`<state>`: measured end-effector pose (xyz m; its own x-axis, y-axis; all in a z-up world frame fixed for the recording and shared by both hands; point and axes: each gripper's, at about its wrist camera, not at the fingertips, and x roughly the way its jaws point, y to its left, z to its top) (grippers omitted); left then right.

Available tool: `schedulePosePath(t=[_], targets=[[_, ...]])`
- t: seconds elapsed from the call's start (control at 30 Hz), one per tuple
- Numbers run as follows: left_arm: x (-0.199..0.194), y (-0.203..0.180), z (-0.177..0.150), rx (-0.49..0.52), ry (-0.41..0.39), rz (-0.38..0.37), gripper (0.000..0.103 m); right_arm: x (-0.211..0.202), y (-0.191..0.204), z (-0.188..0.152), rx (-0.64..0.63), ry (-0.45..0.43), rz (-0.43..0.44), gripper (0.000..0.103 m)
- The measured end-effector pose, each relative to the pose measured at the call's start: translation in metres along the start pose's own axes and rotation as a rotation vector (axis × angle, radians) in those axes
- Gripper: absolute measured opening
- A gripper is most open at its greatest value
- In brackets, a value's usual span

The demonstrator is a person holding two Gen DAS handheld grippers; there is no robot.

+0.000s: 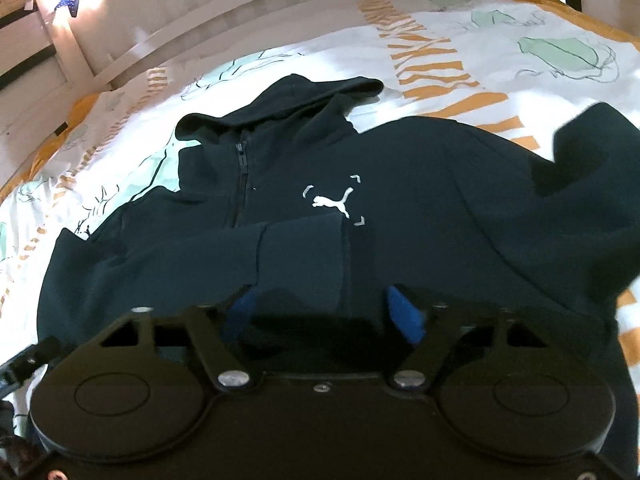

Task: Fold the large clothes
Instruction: 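Grasp the other hoodie sleeve with the right tool, then lift the held sleeve over the hoodie body and open the right tool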

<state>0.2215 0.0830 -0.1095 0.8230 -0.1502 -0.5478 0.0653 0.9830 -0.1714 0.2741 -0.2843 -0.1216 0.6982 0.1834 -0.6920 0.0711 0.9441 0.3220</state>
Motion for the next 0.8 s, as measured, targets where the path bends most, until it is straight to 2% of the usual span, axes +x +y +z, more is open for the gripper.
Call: schedulePosePath(t=[0.07,0.1,0.17,0.3,0.37,0.47,0.6,0.7,0.8], targets=[[0.002,-0.001,0.000,0.009,0.005,-0.004,0.099,0.001,0.009,0.002,-0.043,0.004,-0.022,0.032],[0.002,-0.003,0.001,0.013,0.006,-0.004,0.099,-0.001,0.014,0.004,-0.075,0.000,-0.036,0.026],[0.000,-0.004,0.001,0.020,0.001,-0.001,0.099,-0.010,0.019,0.009,-0.115,-0.036,-0.036,0.018],[0.001,-0.004,0.002,0.026,-0.004,0.017,0.099,-0.031,0.005,0.015,-0.052,-0.103,-0.049,0.017],[0.003,-0.002,0.002,0.021,0.000,0.026,0.099,-0.030,-0.004,0.011,-0.037,-0.094,-0.088,0.017],[0.007,0.002,0.001,0.002,0.018,0.048,0.099,-0.017,-0.012,-0.002,-0.028,-0.040,-0.097,0.021],[0.009,0.015,0.002,-0.056,0.031,0.080,0.099,-0.013,-0.010,-0.020,-0.069,-0.087,-0.117,0.026],[0.017,0.027,-0.002,-0.110,0.083,0.135,0.099,-0.013,-0.006,-0.028,-0.108,-0.125,-0.136,0.027],[0.020,0.038,-0.002,-0.178,0.104,0.120,0.099,-0.012,-0.001,-0.034,-0.144,-0.157,-0.157,0.027]])
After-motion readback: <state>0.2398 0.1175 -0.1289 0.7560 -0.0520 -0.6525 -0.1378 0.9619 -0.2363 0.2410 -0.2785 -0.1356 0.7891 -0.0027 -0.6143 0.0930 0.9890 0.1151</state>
